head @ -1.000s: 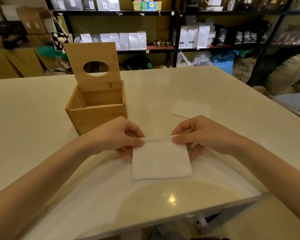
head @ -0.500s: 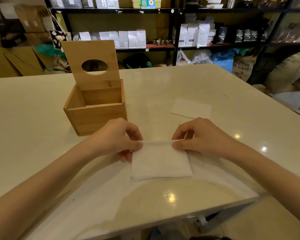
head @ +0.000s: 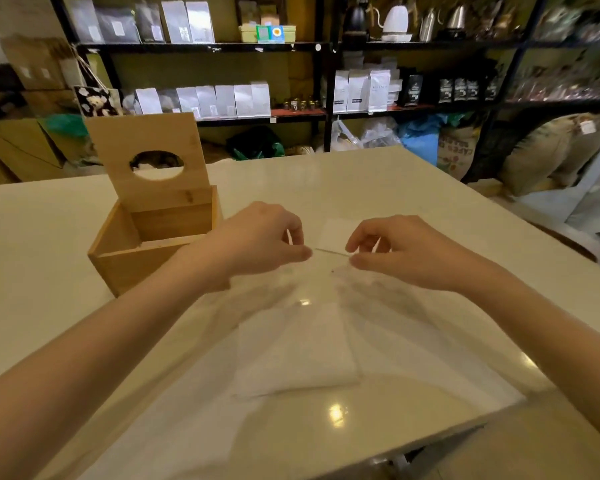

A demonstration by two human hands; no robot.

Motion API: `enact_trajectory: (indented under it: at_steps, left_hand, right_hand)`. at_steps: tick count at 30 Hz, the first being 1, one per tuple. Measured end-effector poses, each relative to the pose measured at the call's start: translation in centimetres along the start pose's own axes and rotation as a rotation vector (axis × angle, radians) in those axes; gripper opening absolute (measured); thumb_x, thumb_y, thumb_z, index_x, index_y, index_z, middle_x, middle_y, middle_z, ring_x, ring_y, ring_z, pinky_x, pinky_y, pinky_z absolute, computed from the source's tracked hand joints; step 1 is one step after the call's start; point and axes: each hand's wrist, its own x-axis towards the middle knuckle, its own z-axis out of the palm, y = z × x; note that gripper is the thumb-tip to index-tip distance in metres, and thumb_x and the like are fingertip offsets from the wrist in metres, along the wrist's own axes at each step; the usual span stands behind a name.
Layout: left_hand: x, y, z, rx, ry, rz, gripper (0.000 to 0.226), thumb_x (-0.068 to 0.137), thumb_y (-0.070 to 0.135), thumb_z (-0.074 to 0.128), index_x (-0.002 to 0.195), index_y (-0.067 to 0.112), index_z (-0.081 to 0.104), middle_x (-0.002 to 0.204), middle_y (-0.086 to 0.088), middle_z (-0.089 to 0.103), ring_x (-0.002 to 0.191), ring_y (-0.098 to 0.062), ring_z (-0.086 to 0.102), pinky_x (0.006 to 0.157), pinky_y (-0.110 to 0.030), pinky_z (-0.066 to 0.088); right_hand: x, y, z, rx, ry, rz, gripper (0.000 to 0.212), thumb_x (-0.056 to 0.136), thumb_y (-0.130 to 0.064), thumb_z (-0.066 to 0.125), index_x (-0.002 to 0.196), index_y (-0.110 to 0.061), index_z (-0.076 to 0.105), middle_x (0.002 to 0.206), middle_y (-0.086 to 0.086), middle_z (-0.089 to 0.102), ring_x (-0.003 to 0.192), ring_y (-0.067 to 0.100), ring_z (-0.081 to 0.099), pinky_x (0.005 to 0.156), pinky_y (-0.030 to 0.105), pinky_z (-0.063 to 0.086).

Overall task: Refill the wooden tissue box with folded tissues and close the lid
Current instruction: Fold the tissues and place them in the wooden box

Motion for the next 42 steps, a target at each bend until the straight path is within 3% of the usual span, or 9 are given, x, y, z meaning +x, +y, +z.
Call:
enact_trajectory:
  at_steps: [5,9,14,20,24,27,34,40,42]
  left_hand:
    - [6.1,1.1,0.7,0.145,0.138,0.023,0.032,0.089,0.038,0.05,0.105,0.014,0.062,0.104,-0.005,0.062,0.092,-0.022,0.056,0.086,-0.04,0.05]
    - [9.8,1.1,2.1,0.147,0.158,0.049,0.032,0.092,0.032,0.044,0.117,0.015,0.056,0.121,-0.008,0.057,0.106,-0.026,0.053,0.092,-0.042,0.046]
    - [11.7,0.3,3.8,0.155,0.089,0.07,0.033,0.093,0.028,0.044,0.124,0.019,0.052,0.13,-0.006,0.051,0.117,-0.025,0.048,0.098,-0.042,0.043]
    - [9.6,-0.1,4.4,0.104,0.022,0.202,0.024,0.087,0.03,0.054,0.106,0.022,0.066,0.12,0.003,0.06,0.109,-0.017,0.053,0.095,-0.035,0.043]
    - [7.9,-0.9,4.8,0.071,-0.028,0.279,0.028,0.084,0.031,0.059,0.109,0.02,0.067,0.118,0.003,0.062,0.107,-0.015,0.055,0.093,-0.026,0.04]
    - [7.7,-1.3,5.1,0.065,-0.002,0.308,0.027,0.085,0.026,0.06,0.11,0.019,0.066,0.118,0.003,0.062,0.107,-0.017,0.056,0.093,-0.03,0.043]
    - [7.5,-2.0,6.1,0.043,0.199,0.395,0.02,0.085,0.022,0.059,0.097,0.011,0.071,0.101,-0.003,0.072,0.092,-0.021,0.064,0.079,-0.037,0.052]
    - [7.5,-2.2,6.1,0.044,0.226,0.4,0.02,0.089,0.022,0.053,0.097,0.012,0.068,0.098,-0.003,0.069,0.089,-0.022,0.063,0.077,-0.038,0.05]
    - [7.3,-2.0,5.8,-0.019,0.256,0.36,0.019,0.089,0.018,0.051,0.1,0.013,0.066,0.1,-0.001,0.068,0.09,-0.018,0.061,0.08,-0.03,0.048]
  right_hand:
    - [1.8,2.9,-2.3,-0.076,0.158,0.083,0.018,0.085,-0.028,0.058,0.1,-0.02,0.065,0.083,-0.009,0.057,0.079,0.011,0.053,0.074,0.03,0.043]
    - [3.4,5.7,-2.1,-0.01,0.238,0.152,0.024,0.086,-0.028,0.056,0.107,-0.018,0.064,0.093,-0.003,0.059,0.089,0.014,0.054,0.076,0.028,0.041]
    - [4.4,7.7,-0.5,-0.055,0.205,0.189,0.028,0.087,-0.029,0.056,0.113,-0.02,0.059,0.107,0.0,0.06,0.1,0.016,0.052,0.086,0.033,0.043]
    - [3.1,7.7,0.2,-0.033,0.071,0.052,0.023,0.079,-0.037,0.065,0.099,-0.026,0.066,0.103,-0.008,0.059,0.099,0.01,0.05,0.09,0.032,0.042]
    - [2.4,7.6,0.3,-0.084,0.019,-0.017,0.025,0.076,-0.04,0.067,0.097,-0.027,0.067,0.105,-0.01,0.057,0.102,0.011,0.048,0.09,0.03,0.039]
    - [2.2,7.6,0.3,-0.16,0.05,-0.059,0.023,0.078,-0.04,0.064,0.096,-0.027,0.069,0.106,-0.007,0.063,0.098,0.013,0.054,0.087,0.032,0.041]
    - [2.7,7.1,1.5,-0.444,0.135,-0.152,0.03,0.084,-0.026,0.044,0.086,-0.016,0.072,0.088,0.001,0.072,0.081,0.024,0.062,0.078,0.039,0.045]
    - [3.0,6.7,1.0,-0.377,0.238,-0.181,0.024,0.081,-0.021,0.051,0.08,-0.011,0.072,0.089,0.005,0.074,0.079,0.028,0.065,0.075,0.04,0.048]
    - [2.9,6.3,0.4,-0.305,0.278,-0.161,0.021,0.082,-0.022,0.053,0.081,-0.012,0.071,0.092,0.004,0.073,0.083,0.026,0.065,0.078,0.042,0.048]
